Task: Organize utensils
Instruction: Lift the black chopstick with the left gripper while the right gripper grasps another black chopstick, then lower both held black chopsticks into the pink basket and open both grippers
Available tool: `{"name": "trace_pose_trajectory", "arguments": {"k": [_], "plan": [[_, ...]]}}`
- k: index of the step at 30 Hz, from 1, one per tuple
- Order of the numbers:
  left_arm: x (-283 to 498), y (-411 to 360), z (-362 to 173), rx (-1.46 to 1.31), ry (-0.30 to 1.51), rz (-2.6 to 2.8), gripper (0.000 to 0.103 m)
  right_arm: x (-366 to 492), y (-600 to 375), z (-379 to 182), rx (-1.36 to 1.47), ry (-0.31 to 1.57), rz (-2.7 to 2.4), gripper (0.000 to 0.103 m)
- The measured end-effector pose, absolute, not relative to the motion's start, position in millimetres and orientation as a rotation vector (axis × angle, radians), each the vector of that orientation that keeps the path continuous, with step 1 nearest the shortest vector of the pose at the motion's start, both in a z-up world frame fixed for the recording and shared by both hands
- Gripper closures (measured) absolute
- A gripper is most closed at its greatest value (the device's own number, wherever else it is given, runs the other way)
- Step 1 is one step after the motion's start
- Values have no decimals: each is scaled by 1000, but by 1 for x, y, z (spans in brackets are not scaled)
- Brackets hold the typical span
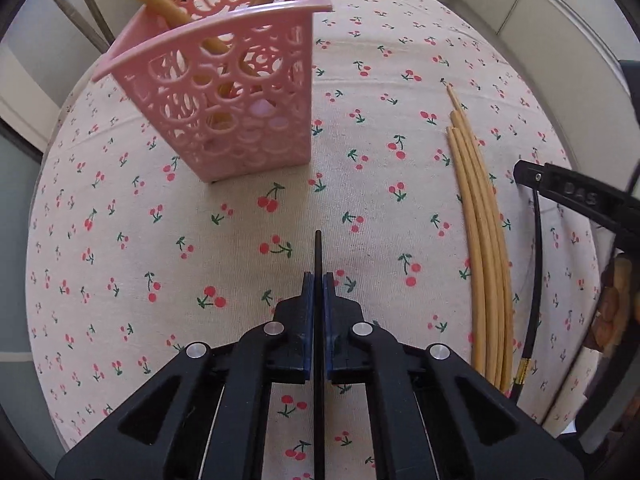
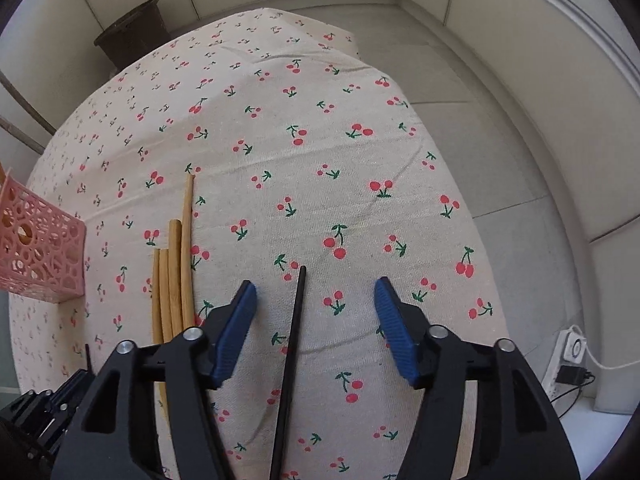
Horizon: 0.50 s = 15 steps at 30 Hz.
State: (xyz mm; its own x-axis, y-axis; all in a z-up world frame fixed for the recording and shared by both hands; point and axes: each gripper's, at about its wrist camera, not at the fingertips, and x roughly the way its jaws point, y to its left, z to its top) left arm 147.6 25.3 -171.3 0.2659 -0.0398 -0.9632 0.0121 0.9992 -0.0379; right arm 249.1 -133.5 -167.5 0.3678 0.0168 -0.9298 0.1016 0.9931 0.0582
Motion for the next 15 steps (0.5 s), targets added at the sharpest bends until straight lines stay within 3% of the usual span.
{"name": "trace_pose_trajectory", "arguments": {"k": [1,2,7,15], "plan": [[145,29,-171,-52,1294,-45,100,250,-132,-167,131,1189,-34,92],[141,32,-169,-73,1288,-54,100,250,-134,-167,179,1202,2,98],[128,54,-145,-200,1237,-141,100,240,-142,-157,255,1169,81,99],[107,76,-99,-256,1134,-205,100,207,-159,-92,286,998,110,99]]}}
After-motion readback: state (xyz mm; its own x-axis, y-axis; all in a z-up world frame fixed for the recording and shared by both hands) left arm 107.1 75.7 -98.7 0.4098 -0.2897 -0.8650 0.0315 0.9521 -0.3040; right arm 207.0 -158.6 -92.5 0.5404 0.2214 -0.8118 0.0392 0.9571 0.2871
